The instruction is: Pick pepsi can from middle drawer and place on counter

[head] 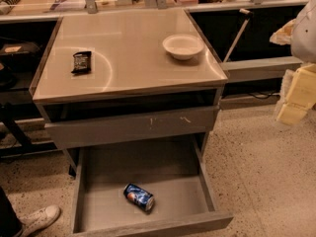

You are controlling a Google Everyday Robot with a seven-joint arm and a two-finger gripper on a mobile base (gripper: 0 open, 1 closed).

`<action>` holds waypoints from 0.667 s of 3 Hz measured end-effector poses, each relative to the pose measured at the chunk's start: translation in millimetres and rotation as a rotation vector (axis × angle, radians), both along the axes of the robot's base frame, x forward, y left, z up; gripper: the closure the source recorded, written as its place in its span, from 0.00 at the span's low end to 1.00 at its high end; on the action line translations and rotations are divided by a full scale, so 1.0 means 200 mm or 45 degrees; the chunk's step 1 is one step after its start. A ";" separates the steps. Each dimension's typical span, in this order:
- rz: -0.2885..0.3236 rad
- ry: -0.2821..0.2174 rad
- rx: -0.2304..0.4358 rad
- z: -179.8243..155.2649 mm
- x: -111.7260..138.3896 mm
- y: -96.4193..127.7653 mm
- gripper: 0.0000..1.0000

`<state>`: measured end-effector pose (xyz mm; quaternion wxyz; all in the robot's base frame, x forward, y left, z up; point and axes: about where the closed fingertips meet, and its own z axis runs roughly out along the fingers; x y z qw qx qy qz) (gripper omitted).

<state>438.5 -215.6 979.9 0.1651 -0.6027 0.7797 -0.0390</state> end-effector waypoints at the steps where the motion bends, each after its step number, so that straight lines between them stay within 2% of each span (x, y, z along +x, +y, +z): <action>1: -0.005 -0.008 0.000 -0.03 0.00 0.02 0.00; 2: 0.005 0.028 0.013 -0.15 0.01 0.10 0.00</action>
Offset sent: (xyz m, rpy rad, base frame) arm 0.0054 0.0359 -0.0678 0.0214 0.0801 0.0141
